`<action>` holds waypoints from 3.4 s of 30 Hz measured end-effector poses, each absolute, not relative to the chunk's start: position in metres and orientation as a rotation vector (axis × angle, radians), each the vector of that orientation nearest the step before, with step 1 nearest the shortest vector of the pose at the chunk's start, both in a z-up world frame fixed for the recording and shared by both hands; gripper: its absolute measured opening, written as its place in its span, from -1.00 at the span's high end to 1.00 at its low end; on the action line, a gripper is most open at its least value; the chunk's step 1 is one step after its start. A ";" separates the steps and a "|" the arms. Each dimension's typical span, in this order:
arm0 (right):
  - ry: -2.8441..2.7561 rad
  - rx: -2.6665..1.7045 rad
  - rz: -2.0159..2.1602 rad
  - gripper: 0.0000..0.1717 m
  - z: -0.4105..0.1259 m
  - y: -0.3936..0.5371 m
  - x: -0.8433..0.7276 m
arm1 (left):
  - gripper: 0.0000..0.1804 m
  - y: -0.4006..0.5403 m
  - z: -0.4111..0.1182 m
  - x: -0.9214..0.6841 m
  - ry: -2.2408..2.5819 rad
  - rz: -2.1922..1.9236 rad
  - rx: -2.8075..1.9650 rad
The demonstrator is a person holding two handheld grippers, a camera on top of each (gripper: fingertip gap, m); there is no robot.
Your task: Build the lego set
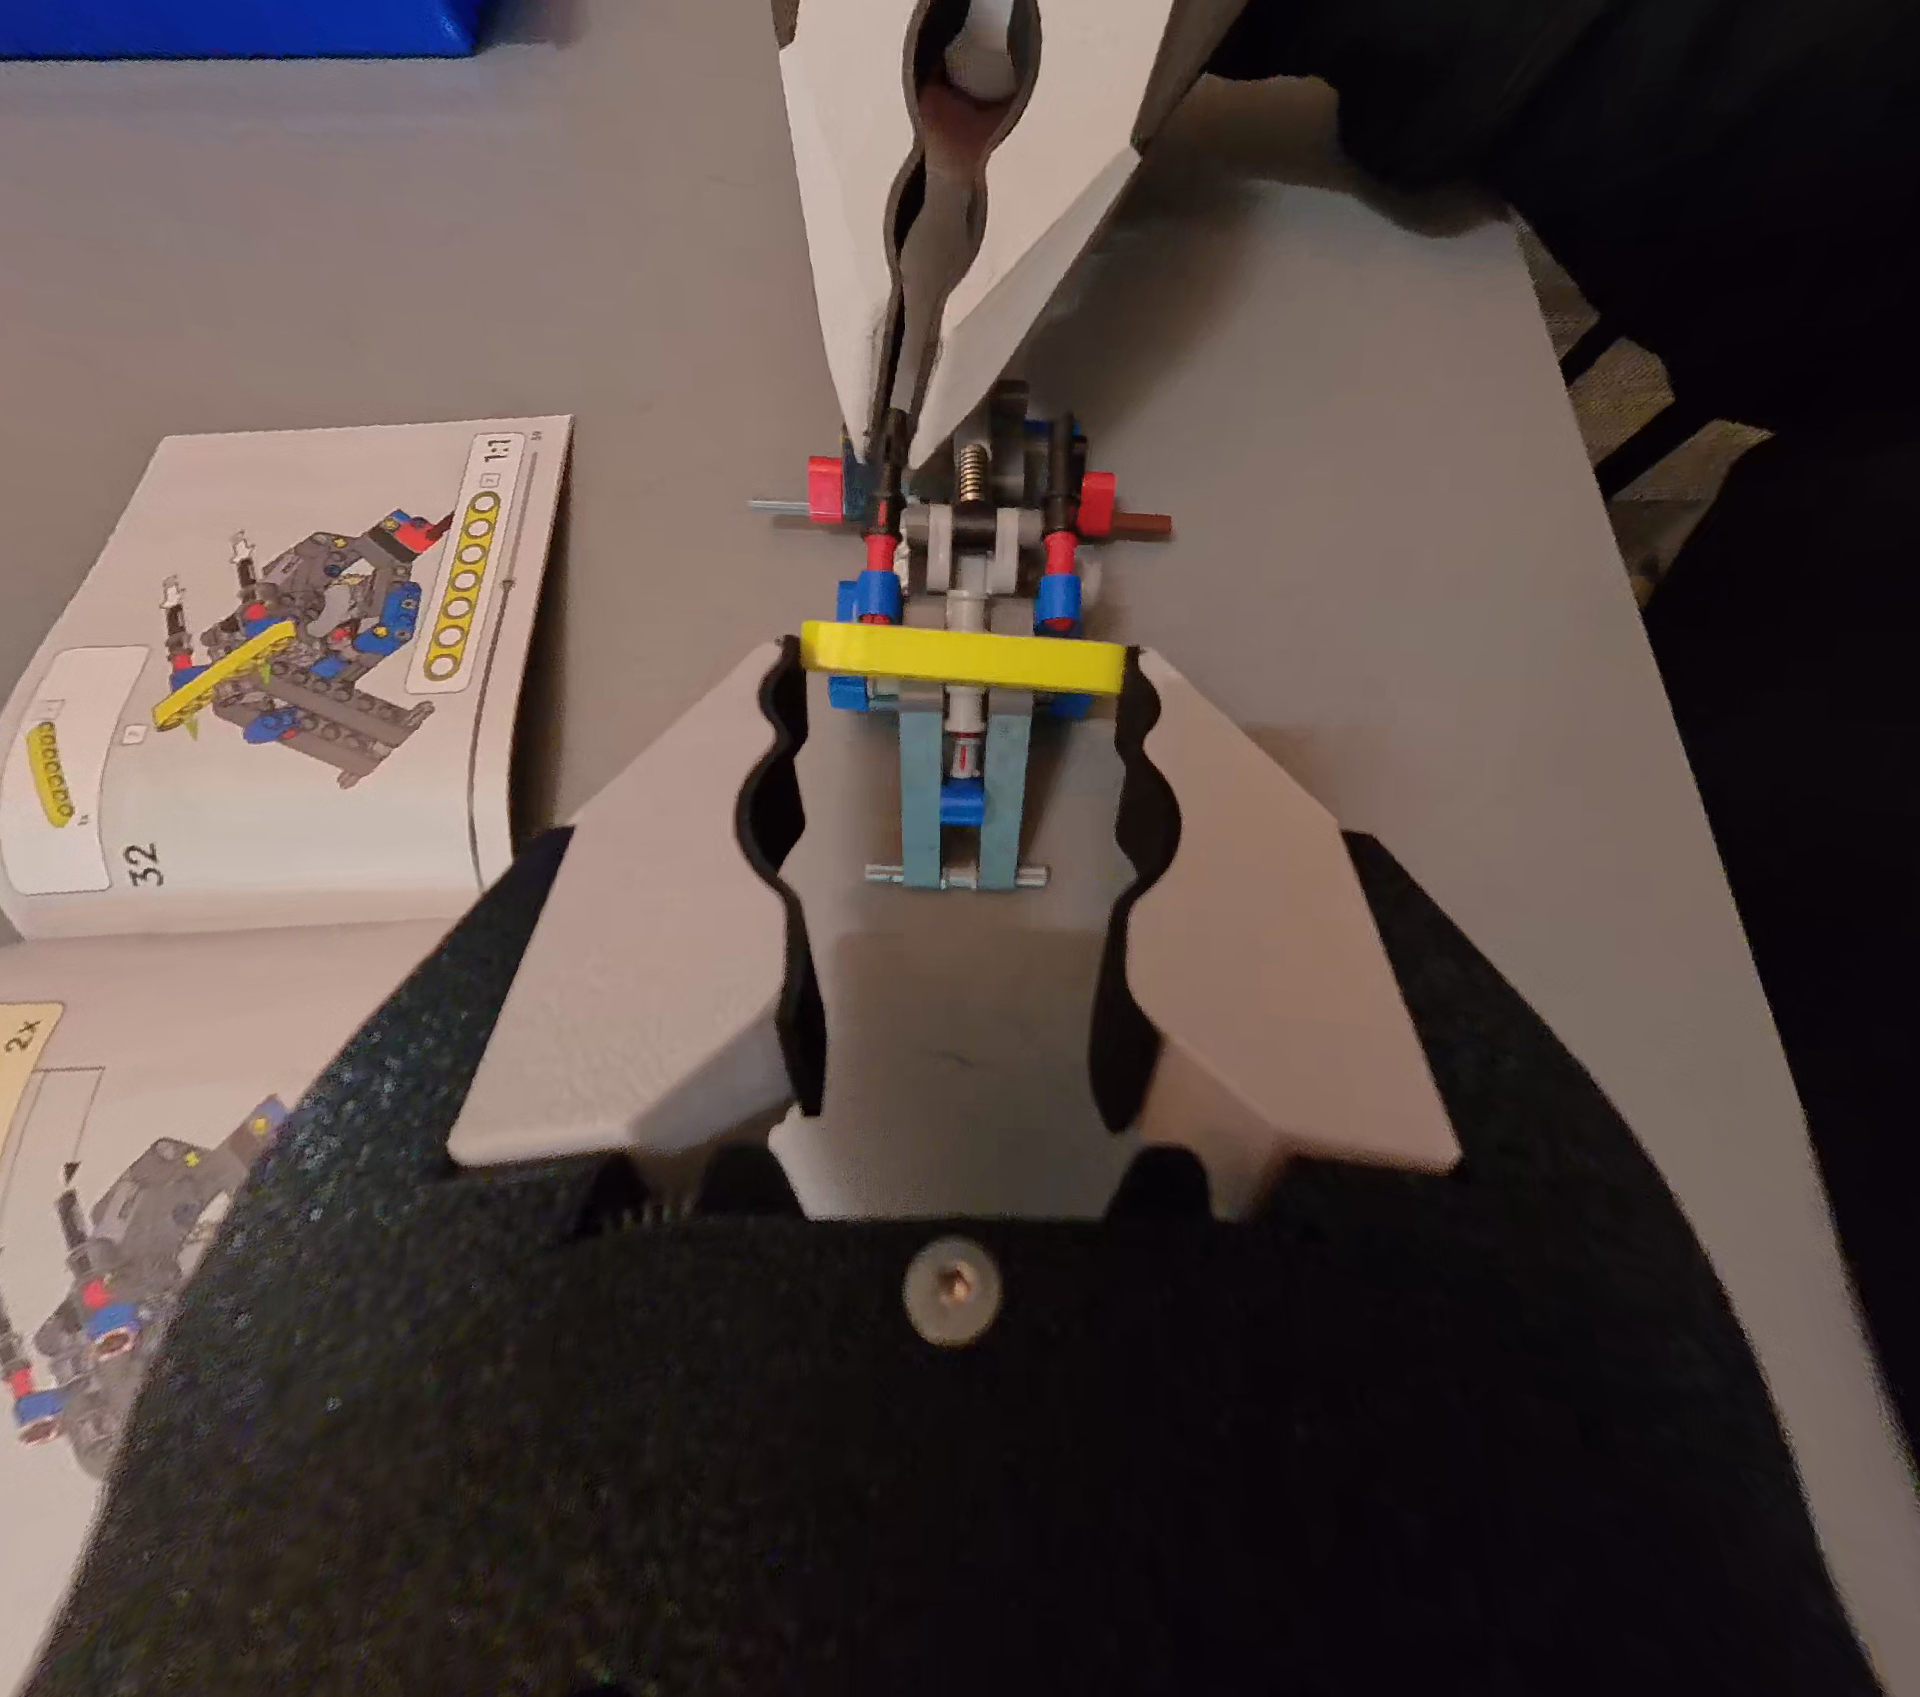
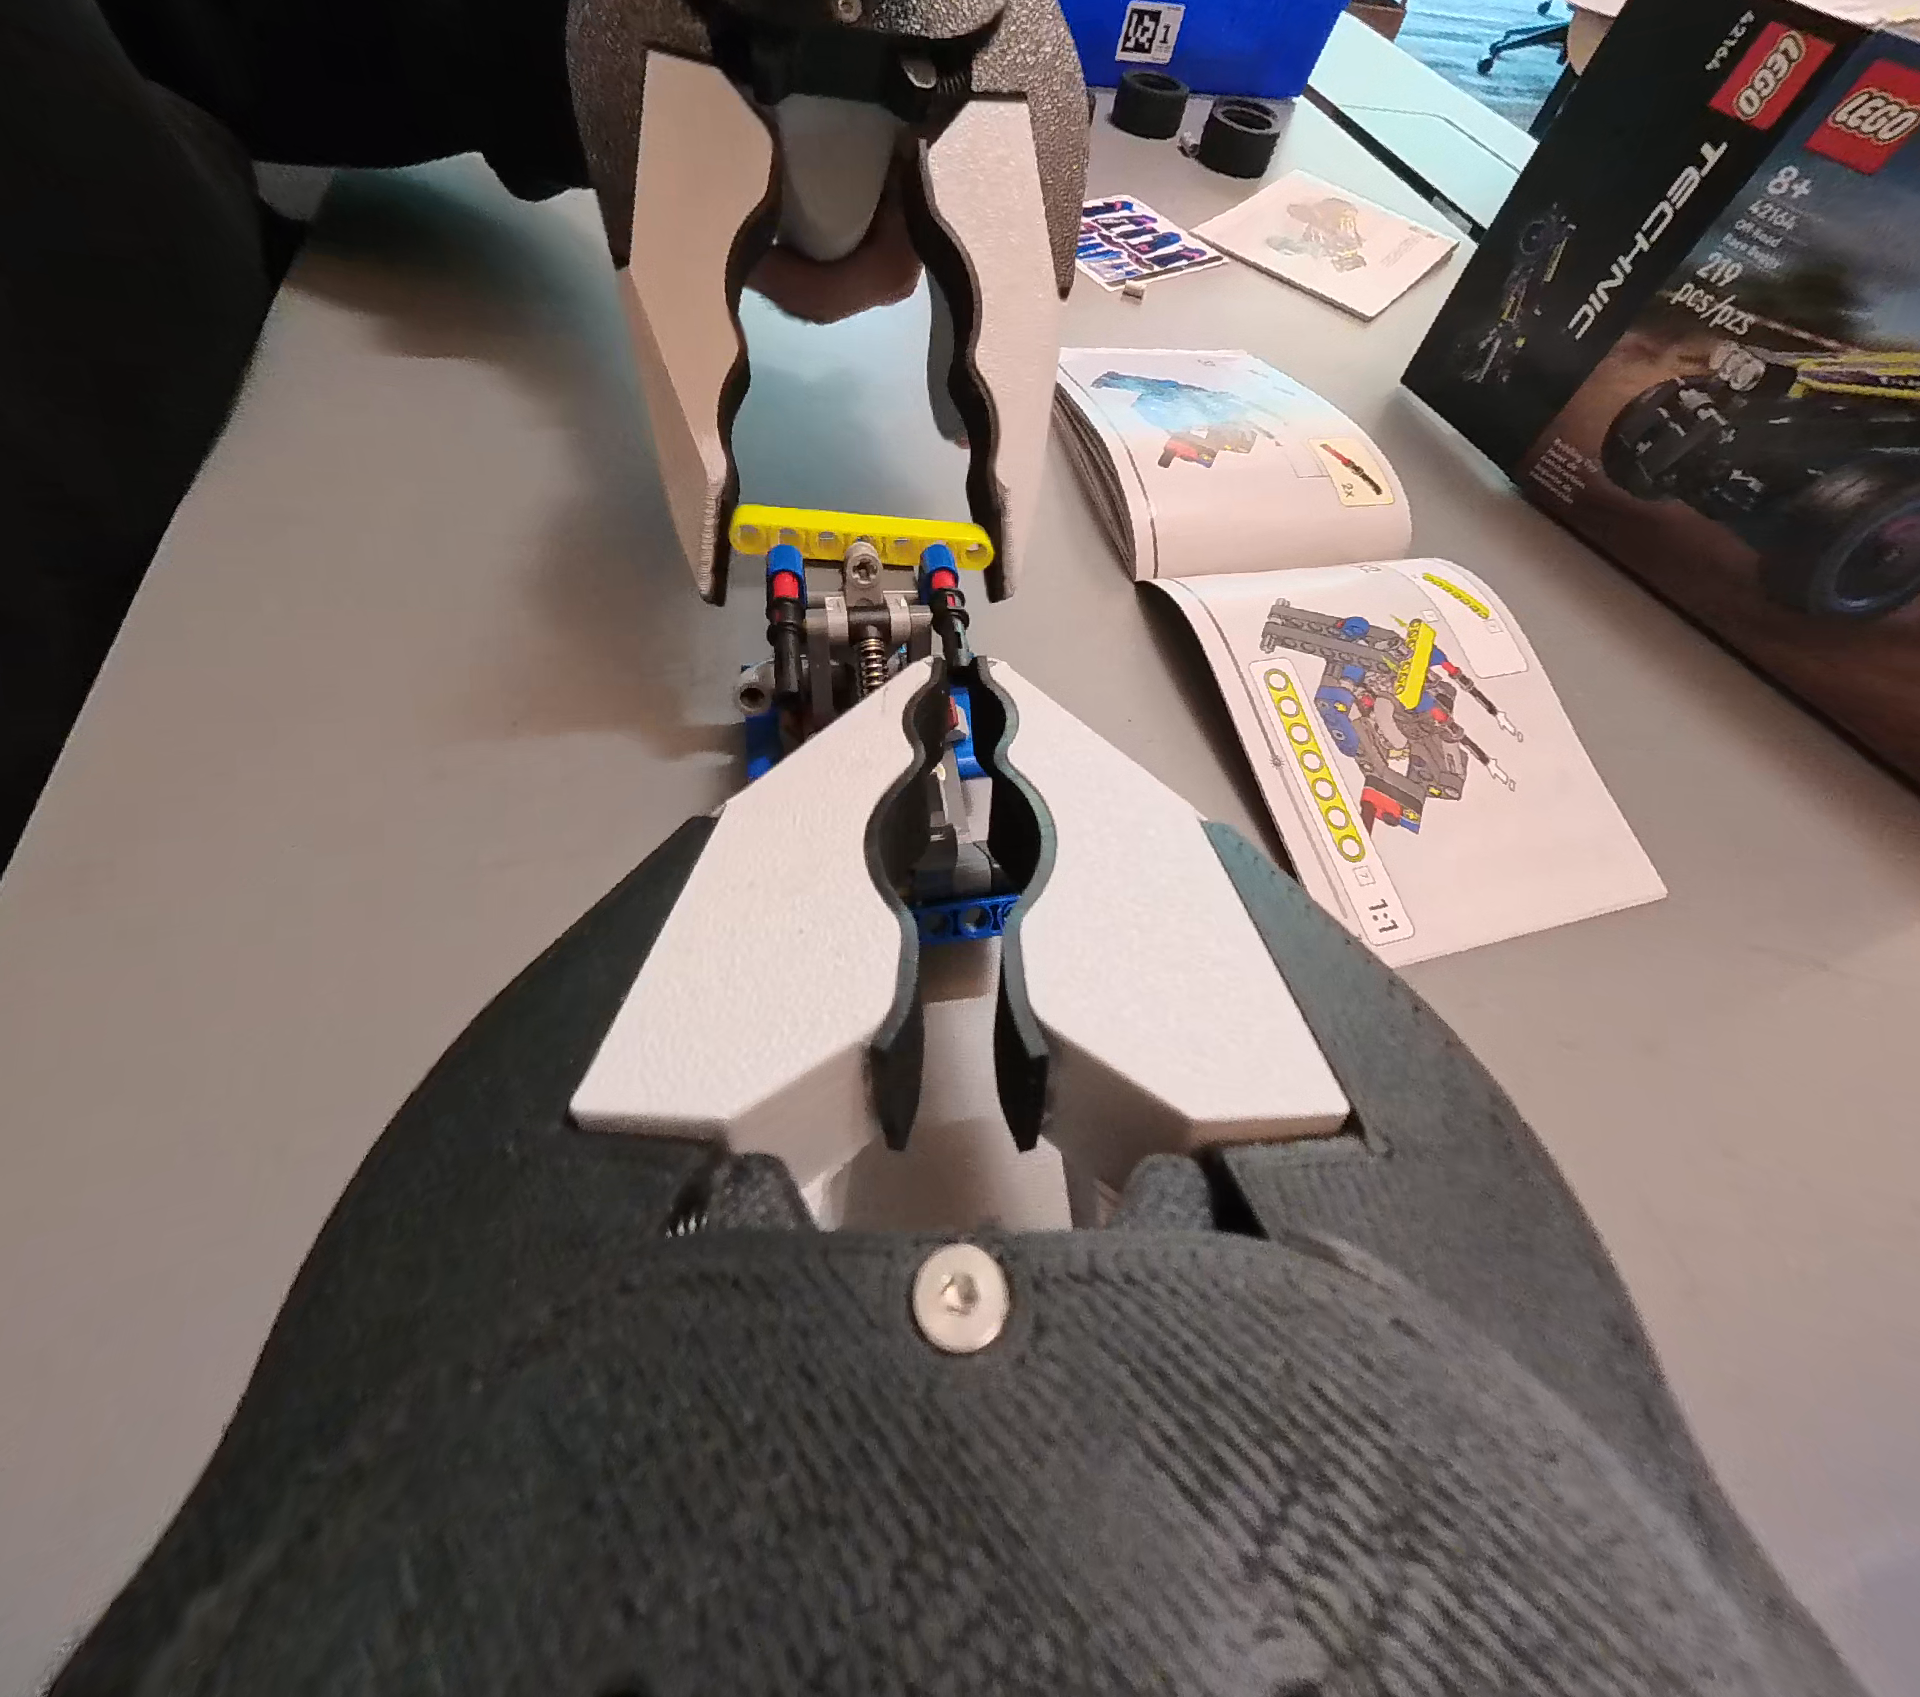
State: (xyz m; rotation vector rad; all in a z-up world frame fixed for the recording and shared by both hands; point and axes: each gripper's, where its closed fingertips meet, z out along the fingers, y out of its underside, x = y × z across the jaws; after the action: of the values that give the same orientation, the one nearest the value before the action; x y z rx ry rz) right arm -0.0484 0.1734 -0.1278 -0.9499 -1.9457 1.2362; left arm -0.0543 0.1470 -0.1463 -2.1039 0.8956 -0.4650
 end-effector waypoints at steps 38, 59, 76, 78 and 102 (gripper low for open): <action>-2.180 -0.951 1.126 0.85 -0.154 0.158 -0.039 | 0.35 0.142 -0.149 -0.052 0.871 -0.293 -2.013; -1.957 -1.341 0.996 0.31 -0.142 0.184 -0.004 | 0.31 0.126 -0.132 -0.086 1.013 -0.352 -1.896; -1.146 -1.835 0.727 -0.04 -0.143 0.133 -0.035 | 0.51 0.135 -0.165 -0.052 1.136 -0.567 -1.938; -1.146 -1.817 0.708 0.03 -0.143 0.137 -0.037 | 0.51 0.135 -0.166 -0.051 1.121 -0.557 -1.947; -1.442 -1.882 0.634 0.93 -0.182 0.097 -0.005 | 0.81 0.127 -0.164 -0.032 0.975 -0.606 -2.042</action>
State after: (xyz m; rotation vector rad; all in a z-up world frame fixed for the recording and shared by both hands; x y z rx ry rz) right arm -0.0050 0.0973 -0.1823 -1.8820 -1.4416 0.6338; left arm -0.0324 0.1275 -0.1635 -2.0421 0.9751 -0.6060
